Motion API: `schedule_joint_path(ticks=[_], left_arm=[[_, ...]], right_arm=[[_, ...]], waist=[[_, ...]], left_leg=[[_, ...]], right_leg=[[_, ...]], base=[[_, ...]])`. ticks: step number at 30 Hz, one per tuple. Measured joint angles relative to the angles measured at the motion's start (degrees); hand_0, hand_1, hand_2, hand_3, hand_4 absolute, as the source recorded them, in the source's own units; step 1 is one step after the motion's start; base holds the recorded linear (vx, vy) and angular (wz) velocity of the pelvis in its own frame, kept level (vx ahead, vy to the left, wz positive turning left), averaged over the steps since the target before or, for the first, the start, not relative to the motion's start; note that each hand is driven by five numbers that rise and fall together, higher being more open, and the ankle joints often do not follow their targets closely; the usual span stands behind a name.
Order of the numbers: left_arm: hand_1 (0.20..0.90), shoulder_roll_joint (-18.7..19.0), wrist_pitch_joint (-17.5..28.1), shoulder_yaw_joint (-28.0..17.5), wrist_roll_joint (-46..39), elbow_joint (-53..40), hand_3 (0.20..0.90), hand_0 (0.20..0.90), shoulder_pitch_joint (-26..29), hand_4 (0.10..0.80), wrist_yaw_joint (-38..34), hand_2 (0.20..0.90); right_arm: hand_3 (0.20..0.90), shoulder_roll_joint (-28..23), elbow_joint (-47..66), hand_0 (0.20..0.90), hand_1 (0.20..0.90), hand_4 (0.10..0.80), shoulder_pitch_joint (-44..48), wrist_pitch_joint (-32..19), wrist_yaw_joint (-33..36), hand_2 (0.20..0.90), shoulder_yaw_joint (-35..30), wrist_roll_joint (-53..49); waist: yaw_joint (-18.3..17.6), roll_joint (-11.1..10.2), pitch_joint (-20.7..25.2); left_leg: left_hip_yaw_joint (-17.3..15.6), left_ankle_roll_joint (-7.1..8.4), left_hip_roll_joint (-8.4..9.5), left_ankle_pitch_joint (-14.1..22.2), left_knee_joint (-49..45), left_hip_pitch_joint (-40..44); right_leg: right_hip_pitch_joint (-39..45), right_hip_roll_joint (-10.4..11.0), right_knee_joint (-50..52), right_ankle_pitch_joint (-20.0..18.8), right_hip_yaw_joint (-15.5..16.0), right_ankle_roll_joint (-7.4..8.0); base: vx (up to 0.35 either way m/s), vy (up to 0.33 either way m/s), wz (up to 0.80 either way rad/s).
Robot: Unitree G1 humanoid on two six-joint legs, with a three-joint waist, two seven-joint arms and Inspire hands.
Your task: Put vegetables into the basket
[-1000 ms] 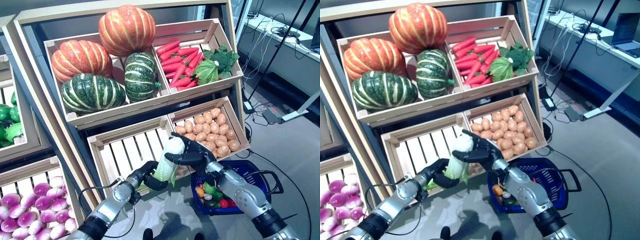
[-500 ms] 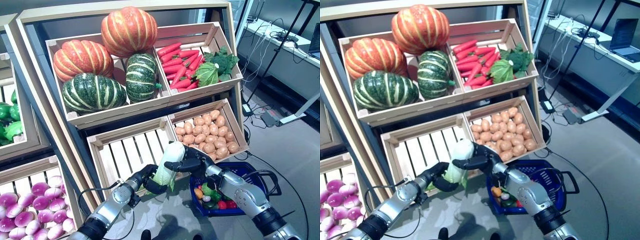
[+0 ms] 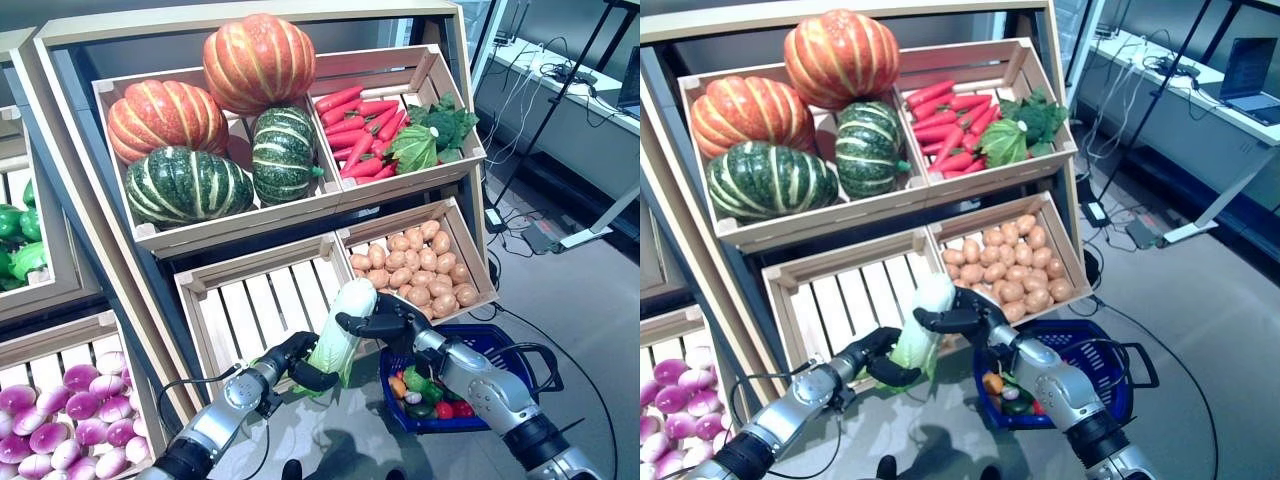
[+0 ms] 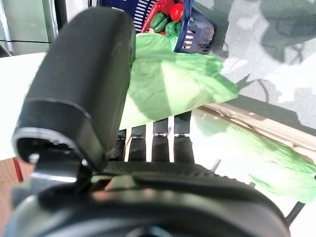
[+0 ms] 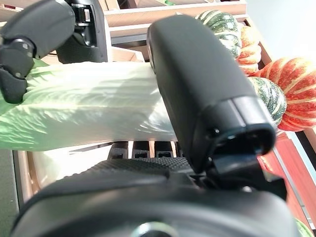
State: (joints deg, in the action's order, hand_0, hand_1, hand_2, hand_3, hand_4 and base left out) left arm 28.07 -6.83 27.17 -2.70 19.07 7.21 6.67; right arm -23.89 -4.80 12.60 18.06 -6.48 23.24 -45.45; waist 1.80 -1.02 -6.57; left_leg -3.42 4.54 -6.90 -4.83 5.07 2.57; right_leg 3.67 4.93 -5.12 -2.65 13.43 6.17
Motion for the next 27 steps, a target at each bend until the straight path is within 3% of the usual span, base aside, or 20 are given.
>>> schedule_joint_path(ticks=[8,17,22,27], left_arm=[[0.9,0.8,-0.2,-1.1,-3.9,-3.9,0.9,0.9,-0.1,0.8,-1.3,0.9],[0.9,0.1,-0.1,-4.1,-9.5,-7.0,0.9,0.9,0.0,0.8,-2.4,0.9],[0.9,-0.3,-0.1,-4.7,-9.5,-7.2,0.9,0.9,-0.1,0.8,-2.3,0.9],[0.9,-0.3,0.1,-7.3,-9.6,-7.2,0.9,0.9,-0.2,0.8,-2.0,0.9]], right_arm=[[0.3,-1.0,0.0,0.3,0.3,0.4,-0.1,-3.8,2.6,0.3,-1.3,-2.2],[0.3,-1.0,1.2,0.3,0.3,0.4,-2.7,-6.0,5.4,0.3,-7.7,-4.7],[0.3,-1.0,3.0,0.3,0.3,0.4,-5.1,-8.0,7.6,0.3,-14.6,-7.4],[0.3,-0.4,2.8,0.3,0.3,0.4,-7.1,-14.6,12.5,0.3,-24.2,-13.2]], waist=[[-0.1,0.0,0.0],[-0.8,0.1,0.0],[-0.9,0.2,-0.1],[-1.2,0.2,-0.1]], left_leg=[[-0.1,-0.01,0.0,0.0,0.0,0.0],[-0.4,-0.09,0.0,0.1,0.0,0.0],[-1.6,-0.19,-0.01,0.2,0.0,-0.5],[-2.0,-0.37,0.09,0.3,0.1,-0.7]], right_leg=[[-0.1,0.0,0.0,0.0,-0.1,0.0],[-0.3,0.0,0.0,0.0,-0.3,0.01],[-1.2,0.0,0.0,0.0,-1.2,0.04],[-1.8,0.0,0.0,-0.1,-2.0,0.18]], base=[[0.0,0.0,0.0],[0.0,0.0,-0.01],[0.018,0.007,-0.09],[0.002,0.0,-0.07]])
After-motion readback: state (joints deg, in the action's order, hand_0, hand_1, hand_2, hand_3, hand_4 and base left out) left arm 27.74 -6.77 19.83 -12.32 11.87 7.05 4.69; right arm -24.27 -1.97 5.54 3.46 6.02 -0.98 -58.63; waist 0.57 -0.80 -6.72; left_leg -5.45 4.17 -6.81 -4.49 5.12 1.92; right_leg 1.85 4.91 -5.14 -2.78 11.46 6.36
